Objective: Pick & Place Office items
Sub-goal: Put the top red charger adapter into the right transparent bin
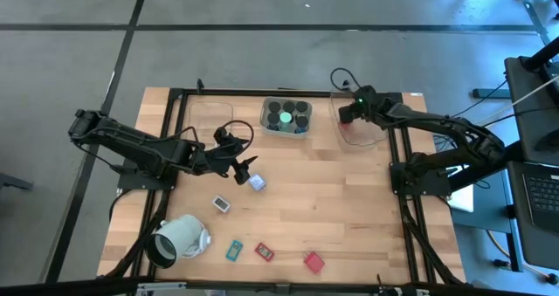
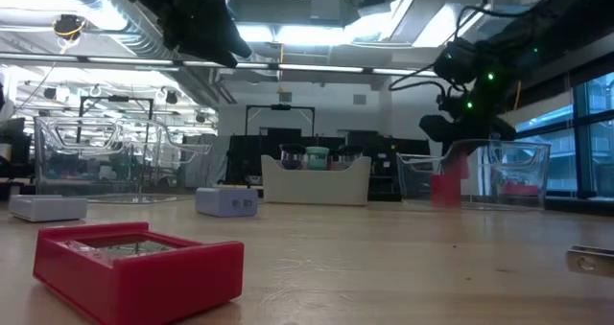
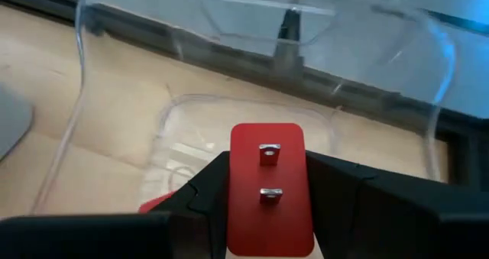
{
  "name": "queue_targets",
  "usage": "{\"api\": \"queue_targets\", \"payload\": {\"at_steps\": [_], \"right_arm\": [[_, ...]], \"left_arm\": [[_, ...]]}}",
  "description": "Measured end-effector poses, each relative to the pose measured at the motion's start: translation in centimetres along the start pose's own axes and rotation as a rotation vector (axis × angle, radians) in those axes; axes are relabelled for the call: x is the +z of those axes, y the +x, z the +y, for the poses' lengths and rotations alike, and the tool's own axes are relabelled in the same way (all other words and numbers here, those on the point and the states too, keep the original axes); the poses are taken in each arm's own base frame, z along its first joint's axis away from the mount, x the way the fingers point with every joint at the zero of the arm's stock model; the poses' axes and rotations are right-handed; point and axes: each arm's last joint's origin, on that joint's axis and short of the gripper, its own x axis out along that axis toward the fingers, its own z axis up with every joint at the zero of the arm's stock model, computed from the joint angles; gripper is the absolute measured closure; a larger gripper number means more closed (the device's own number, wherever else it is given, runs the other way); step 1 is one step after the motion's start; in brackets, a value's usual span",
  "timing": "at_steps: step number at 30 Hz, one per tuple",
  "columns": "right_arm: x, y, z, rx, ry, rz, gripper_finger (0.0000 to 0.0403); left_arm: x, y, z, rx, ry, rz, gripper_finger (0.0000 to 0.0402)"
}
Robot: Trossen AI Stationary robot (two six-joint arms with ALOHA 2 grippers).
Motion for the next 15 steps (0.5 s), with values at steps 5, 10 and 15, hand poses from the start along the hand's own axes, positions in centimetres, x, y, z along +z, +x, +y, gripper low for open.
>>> {"api": "queue_targets", "payload": {"at_steps": [5,10,15], "right_arm": [[-1.6,1.0,-0.7,-0.003,0.023,-0.016,0.0276],[-2.8,1.5,-1.3,-0.022,0.023,0.010,0.0276],[-3.5,1.7,-1.4,0.009,0.032,-0.006,0.0276]], "left_arm": [[0.0,0.0,0.0,0.000,0.000,0.000,0.0123],[0.0,0.0,0.0,0.011,0.000,-0.004,0.0123],[0.1,0.0,0.1,0.044,0.000,-0.018,0.0123]]}}
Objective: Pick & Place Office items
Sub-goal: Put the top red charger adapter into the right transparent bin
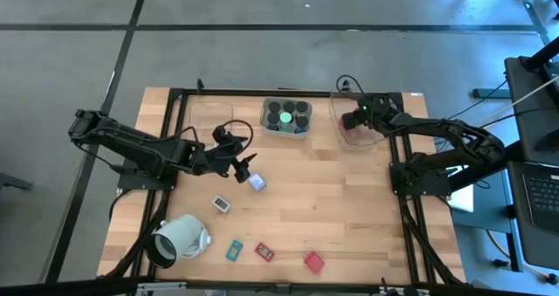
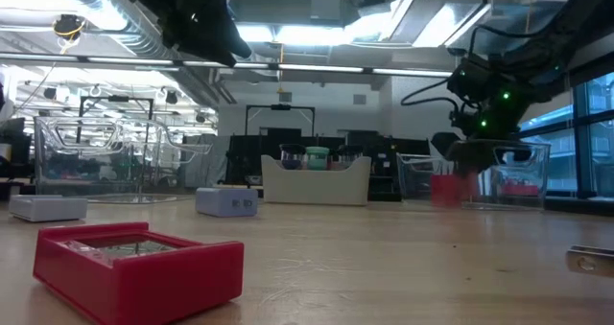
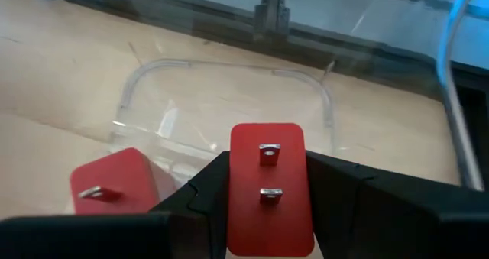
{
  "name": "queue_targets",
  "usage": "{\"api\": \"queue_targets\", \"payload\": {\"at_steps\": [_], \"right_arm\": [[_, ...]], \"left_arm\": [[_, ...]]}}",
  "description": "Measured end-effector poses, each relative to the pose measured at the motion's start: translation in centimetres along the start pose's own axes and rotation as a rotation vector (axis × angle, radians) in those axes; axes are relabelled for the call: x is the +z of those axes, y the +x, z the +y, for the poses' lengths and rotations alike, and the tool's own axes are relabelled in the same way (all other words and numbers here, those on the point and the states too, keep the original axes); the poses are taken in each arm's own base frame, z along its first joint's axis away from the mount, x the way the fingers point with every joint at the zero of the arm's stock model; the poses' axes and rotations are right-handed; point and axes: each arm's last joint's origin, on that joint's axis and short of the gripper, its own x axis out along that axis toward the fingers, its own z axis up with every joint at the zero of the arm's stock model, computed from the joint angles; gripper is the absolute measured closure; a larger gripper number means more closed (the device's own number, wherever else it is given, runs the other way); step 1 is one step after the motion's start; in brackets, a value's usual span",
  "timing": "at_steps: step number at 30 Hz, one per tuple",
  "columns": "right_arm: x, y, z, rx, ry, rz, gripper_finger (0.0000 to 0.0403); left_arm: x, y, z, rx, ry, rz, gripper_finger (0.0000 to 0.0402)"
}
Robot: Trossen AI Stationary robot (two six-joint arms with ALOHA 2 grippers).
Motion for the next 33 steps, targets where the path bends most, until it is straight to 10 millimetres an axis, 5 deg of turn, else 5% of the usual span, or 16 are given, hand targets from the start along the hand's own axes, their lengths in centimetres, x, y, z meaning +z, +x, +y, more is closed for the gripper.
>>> {"api": "queue_targets", "payload": {"at_steps": [27,33], "right_arm": [[0.0,0.0,0.2,0.069,0.002,0.018,0.0238],[2.3,-1.0,0.8,0.080,-0.034,0.070,0.0205]], "left_arm": [[0.0,0.0,0.0,0.001,-0.001,-0.001,0.0123],[0.0,0.0,0.0,0.002,0.015,-0.001,0.0123]]}}
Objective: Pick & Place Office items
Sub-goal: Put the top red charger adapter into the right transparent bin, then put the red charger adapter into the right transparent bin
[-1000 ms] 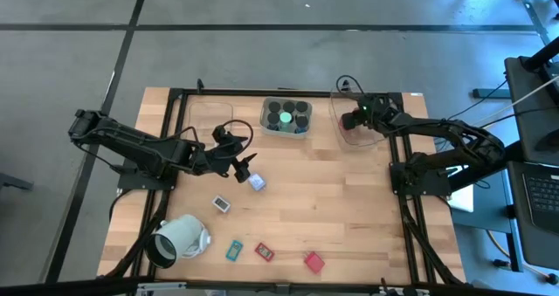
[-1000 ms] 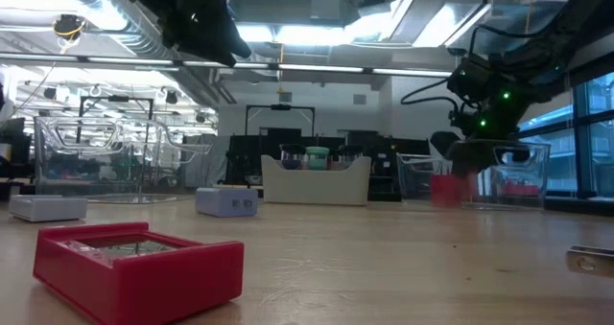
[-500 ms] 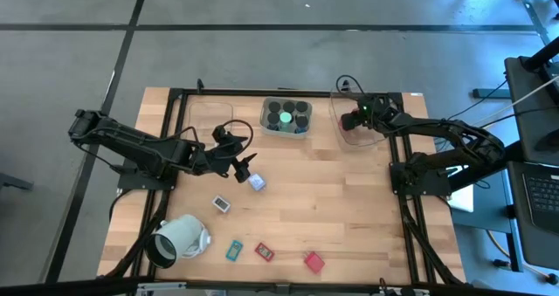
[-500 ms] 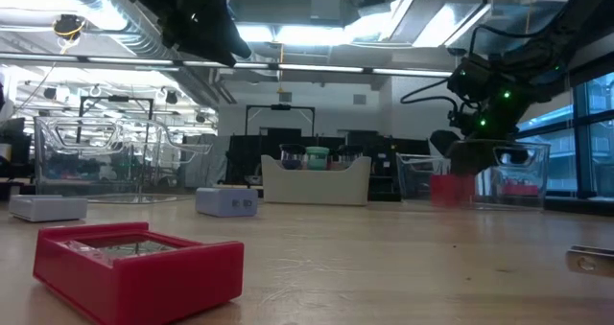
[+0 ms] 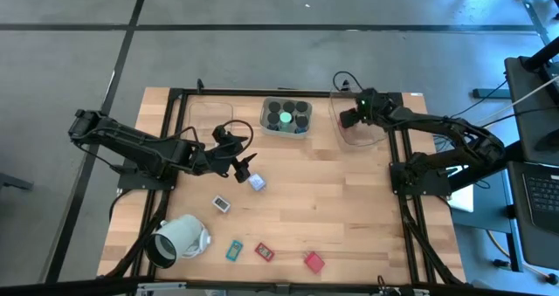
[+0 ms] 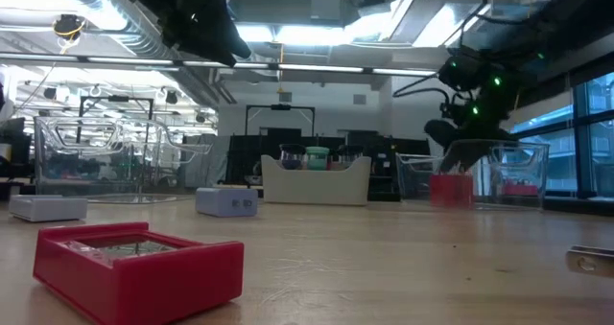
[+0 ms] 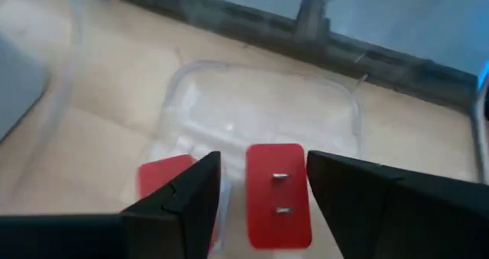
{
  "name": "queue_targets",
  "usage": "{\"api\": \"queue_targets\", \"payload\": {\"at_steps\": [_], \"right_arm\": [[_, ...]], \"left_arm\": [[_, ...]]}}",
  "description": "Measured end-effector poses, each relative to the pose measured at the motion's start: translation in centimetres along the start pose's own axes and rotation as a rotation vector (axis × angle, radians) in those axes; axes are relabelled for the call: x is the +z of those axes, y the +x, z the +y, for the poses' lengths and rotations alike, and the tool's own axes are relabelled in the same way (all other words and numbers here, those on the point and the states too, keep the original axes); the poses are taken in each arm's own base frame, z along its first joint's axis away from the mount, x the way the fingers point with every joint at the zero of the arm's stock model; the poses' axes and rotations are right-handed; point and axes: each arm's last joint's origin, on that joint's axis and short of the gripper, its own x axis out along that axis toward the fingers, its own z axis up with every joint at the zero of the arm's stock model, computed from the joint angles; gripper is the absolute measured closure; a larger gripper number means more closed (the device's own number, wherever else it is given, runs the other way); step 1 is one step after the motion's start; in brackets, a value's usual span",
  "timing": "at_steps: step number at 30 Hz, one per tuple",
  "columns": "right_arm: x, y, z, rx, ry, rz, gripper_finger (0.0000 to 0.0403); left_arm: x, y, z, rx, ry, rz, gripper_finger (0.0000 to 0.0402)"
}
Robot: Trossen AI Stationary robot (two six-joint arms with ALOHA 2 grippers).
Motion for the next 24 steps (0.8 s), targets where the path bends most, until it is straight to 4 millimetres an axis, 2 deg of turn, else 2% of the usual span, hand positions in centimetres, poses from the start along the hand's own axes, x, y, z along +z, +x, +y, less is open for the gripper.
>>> {"api": "queue_targets", "payload": {"at_steps": [7,13,17,24], "right_arm": [[4.2,-4.3,1.0,-0.062,-0.080,0.183,0.0189],[5.7,-8.2,3.3,-0.105,-0.140,0.193,0.0201],[4.7,-10.1,6.1,0.009,-0.164,0.163,0.0206],[-0.4,-14.4,12.2,0.210,-0.232,0.132,0.0207]], "left_arm": [[0.0,0.0,0.0,0.000,0.000,0.000,0.0123],[0.0,0.0,0.0,-0.009,0.001,0.004,0.0123],[-0.1,0.0,-0.1,-0.041,0.000,0.016,0.0123],[-0.1,0.0,-0.2,-0.058,-0.007,0.023,0.0123]]}}
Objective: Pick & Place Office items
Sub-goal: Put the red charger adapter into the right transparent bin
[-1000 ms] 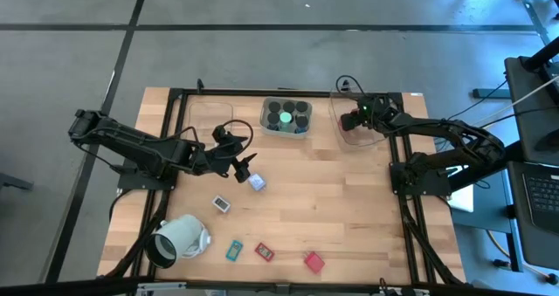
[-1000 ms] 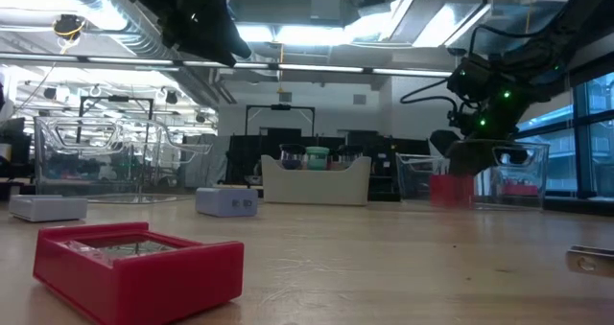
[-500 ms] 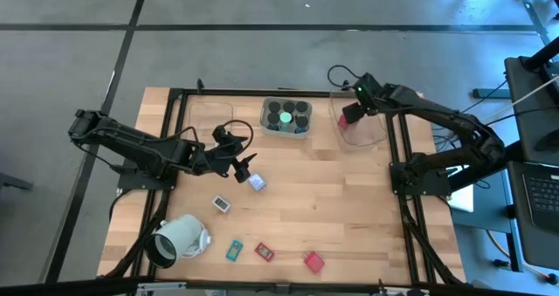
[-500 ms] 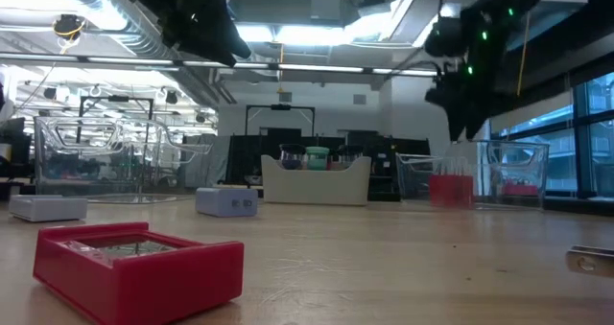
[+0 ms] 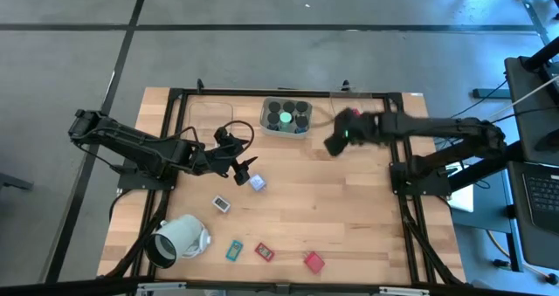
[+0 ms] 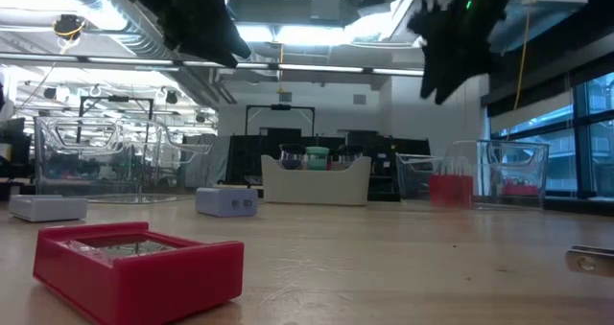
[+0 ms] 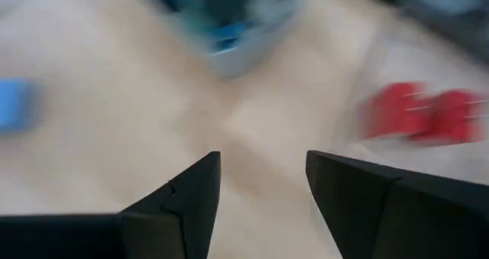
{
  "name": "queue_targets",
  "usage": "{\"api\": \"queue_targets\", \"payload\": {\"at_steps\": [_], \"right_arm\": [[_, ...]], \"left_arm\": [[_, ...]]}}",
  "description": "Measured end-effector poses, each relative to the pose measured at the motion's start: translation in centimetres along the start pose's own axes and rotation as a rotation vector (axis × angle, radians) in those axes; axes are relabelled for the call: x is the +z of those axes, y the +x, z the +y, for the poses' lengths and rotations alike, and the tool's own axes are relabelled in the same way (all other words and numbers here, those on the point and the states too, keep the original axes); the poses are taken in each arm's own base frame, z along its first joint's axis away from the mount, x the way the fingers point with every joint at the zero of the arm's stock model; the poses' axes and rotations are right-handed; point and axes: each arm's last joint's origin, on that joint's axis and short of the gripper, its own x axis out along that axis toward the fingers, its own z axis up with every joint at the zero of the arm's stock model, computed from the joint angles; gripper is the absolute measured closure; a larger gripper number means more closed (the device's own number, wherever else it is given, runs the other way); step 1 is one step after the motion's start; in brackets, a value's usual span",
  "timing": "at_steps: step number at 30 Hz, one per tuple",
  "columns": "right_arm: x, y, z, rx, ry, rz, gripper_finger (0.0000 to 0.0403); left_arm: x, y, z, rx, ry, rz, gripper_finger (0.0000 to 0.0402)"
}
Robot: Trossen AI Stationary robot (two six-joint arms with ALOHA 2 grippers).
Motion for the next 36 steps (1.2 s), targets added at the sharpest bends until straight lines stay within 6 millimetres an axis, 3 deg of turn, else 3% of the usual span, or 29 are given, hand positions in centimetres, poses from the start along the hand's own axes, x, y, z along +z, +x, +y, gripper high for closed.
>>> {"api": "queue_targets", "payload": {"at_steps": [4,12,20,25,29,32,36], "right_arm": [[-3.7,-1.9,4.2,0.168,-0.033,-0.024,0.0207],[-13.1,-4.5,11.1,0.564,-0.087,-0.021,0.0207],[-20.4,-4.5,16.6,0.779,-0.238,-0.162,0.0202],[-22.3,-2.7,18.4,0.782,-0.250,-0.267,0.0159],[-22.9,-1.5,19.1,0.788,-0.254,-0.229,0.0109],[-23.2,-2.1,20.1,0.842,-0.270,-0.182,0.0080],[-23.6,-4.5,22.0,0.908,-0.296,-0.215,0.0068]], "left_arm": [[0.0,0.0,0.0,0.000,-0.003,0.000,0.0123],[0.0,0.0,0.0,-0.001,-0.003,0.000,0.0123],[0.0,0.0,0.0,-0.002,-0.029,0.000,0.0123],[0.0,0.0,0.0,-0.007,-0.045,0.003,0.0123],[-0.1,0.0,-0.2,-0.069,-0.084,0.033,0.0123],[-0.2,-0.1,-0.5,-0.116,-0.098,0.056,0.0123],[-0.4,-0.5,-0.9,-0.133,-0.089,0.056,0.0123]]}}
